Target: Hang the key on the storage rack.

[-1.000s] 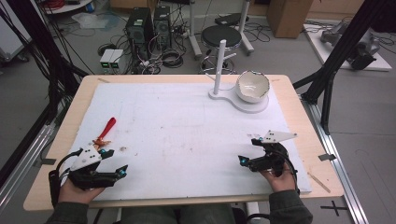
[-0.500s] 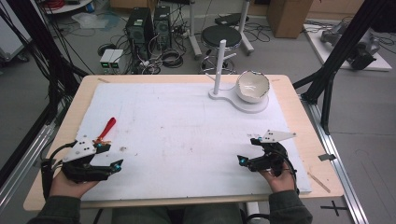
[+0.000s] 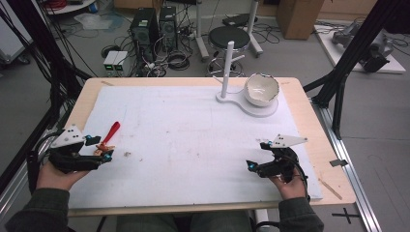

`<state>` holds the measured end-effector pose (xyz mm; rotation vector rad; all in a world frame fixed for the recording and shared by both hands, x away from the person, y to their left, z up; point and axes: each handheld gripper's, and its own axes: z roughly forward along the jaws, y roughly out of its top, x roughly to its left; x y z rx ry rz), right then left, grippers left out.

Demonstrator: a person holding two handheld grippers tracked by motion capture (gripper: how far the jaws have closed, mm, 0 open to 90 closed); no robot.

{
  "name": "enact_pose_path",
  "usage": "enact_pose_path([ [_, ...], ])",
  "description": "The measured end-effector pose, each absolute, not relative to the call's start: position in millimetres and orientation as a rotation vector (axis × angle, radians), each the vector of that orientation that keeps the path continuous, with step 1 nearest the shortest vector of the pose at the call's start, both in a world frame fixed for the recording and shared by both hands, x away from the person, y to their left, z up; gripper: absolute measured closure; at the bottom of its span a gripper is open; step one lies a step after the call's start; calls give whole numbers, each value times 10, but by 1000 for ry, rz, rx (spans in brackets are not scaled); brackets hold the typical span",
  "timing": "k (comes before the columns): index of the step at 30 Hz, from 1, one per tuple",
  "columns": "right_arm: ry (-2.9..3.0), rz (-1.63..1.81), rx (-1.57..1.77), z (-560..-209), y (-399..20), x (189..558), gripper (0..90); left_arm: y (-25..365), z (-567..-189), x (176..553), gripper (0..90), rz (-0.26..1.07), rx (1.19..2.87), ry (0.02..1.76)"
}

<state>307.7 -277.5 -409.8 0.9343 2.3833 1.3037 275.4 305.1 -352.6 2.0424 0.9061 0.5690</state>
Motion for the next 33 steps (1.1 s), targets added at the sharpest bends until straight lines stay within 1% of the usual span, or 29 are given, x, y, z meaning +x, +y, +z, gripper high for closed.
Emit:
enact_pose_path([
  [6, 2383, 1301, 954, -4098, -2783, 3066, 84, 3094, -3529, 2788, 337, 566, 2030, 923],
  [11, 2386, 1299, 943, -4098, -2782, 3067, 84, 3120, -3535, 2871, 362, 562, 2045, 941],
  [16, 2386, 1303, 945, -4098, -2765, 3078, 85, 3163, -3569, 2995, 389, 553, 2036, 983],
  [26, 2395, 1301, 943, -4108, -2756, 3104, 84, 3279, -3594, 3294, 421, 561, 2085, 1060],
  [28, 2400, 1299, 941, -4110, -2751, 3114, 84, 3308, -3640, 3382, 447, 556, 2090, 1090],
  [33, 2401, 1296, 941, -4111, -2751, 3118, 85, 3318, -3719, 3488, 464, 545, 2111, 1128],
])
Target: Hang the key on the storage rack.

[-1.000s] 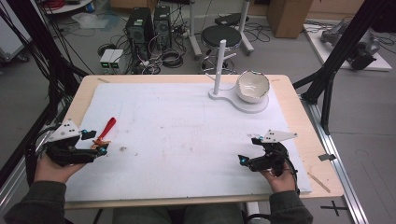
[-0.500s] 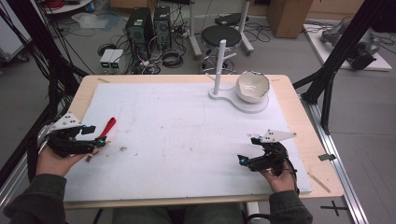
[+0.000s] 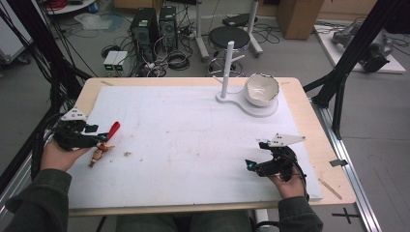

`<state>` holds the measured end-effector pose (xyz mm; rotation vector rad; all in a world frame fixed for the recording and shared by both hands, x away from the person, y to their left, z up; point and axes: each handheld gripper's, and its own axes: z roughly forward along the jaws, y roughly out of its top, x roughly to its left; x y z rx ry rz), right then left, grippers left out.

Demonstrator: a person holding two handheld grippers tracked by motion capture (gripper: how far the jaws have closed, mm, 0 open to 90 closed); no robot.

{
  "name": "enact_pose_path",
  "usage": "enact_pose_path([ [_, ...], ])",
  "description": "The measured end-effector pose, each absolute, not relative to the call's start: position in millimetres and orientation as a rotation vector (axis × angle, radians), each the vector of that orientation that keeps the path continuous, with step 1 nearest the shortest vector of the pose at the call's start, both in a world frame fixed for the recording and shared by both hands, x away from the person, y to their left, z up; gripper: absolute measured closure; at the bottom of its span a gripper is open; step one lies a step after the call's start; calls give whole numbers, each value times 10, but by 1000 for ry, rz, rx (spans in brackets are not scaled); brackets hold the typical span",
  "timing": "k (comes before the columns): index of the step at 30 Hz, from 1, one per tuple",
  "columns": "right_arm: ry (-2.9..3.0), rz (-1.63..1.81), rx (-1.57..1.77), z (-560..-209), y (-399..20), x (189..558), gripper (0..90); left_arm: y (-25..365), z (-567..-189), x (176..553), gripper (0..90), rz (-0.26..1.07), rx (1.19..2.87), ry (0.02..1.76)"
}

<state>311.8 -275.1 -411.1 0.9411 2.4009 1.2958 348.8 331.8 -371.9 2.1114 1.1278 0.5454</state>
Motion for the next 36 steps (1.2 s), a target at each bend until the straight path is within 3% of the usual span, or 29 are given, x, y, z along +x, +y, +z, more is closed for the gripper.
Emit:
enact_pose_path([
  [15, 2394, 1305, 940, -4110, -2776, 3114, 85, 3327, -3895, 3615, 493, 520, 2141, 1164],
  [22, 2399, 1305, 935, -4113, -2773, 3118, 85, 3334, -3984, 3667, 579, 486, 2172, 1134],
  [36, 2399, 1304, 933, -4113, -2773, 3117, 84, 3345, -4103, 3777, 614, 485, 2223, 1184],
])
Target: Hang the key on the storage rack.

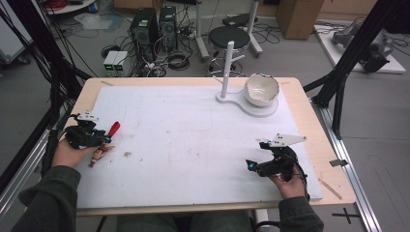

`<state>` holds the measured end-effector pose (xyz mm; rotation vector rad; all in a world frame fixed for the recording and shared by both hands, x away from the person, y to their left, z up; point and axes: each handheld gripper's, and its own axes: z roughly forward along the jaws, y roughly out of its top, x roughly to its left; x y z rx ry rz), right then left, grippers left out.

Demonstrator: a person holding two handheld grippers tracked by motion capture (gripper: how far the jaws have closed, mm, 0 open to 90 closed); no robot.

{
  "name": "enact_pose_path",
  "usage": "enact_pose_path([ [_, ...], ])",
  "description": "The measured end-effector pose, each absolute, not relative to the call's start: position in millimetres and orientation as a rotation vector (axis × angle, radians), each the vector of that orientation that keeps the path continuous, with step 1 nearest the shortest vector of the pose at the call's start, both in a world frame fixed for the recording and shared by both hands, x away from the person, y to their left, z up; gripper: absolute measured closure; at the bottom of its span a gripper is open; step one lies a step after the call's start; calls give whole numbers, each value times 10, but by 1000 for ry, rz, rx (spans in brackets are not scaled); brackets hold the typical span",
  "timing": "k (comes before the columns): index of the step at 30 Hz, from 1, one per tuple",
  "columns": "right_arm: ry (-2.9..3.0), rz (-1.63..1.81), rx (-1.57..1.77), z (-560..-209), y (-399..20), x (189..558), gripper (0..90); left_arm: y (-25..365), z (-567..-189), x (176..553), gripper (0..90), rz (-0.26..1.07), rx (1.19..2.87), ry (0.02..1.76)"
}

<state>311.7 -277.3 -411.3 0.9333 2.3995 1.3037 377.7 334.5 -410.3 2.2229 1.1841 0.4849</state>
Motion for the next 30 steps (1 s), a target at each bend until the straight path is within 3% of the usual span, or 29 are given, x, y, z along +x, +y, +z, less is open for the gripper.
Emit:
enact_pose_path([
  [30, 2396, 1310, 930, -4110, -2773, 3118, 85, 3244, -4211, 3885, 807, 458, 2268, 1270],
])
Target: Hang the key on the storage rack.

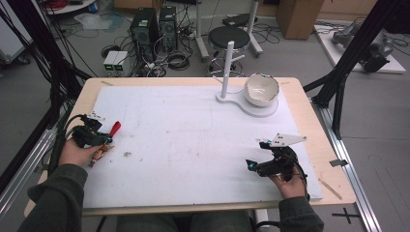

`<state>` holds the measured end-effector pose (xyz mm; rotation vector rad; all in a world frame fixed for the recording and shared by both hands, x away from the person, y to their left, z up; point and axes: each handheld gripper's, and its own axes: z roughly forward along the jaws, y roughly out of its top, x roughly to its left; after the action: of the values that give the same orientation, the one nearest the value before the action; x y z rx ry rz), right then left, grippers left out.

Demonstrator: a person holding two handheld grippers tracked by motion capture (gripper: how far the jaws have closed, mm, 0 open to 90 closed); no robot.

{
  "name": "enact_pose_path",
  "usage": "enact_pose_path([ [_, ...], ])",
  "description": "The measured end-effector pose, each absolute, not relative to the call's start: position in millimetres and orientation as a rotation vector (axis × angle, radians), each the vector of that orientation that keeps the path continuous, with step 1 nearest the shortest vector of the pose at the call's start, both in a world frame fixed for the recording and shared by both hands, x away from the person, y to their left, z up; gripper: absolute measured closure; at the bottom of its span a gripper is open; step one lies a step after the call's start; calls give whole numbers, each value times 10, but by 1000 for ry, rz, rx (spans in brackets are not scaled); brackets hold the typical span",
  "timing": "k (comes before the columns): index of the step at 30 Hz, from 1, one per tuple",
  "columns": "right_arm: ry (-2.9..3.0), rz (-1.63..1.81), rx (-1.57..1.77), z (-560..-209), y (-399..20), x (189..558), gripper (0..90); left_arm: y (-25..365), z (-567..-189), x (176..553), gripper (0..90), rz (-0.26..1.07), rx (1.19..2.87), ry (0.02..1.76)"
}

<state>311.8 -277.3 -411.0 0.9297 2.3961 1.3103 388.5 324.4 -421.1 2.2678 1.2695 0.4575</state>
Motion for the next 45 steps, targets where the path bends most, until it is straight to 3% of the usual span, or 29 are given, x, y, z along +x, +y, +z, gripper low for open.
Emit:
enact_pose_path([
  [6, 2396, 1310, 930, -4109, -2772, 3117, 85, 3228, -4205, 3895, 851, 451, 2273, 1277],
  [34, 2383, 1314, 928, -4090, -2786, 3104, 85, 3135, -4001, 3630, 861, 493, 2233, 1123],
  [45, 2367, 1323, 926, -4070, -2793, 3096, 85, 3234, -3906, 3411, 862, 539, 2011, 1140],
])
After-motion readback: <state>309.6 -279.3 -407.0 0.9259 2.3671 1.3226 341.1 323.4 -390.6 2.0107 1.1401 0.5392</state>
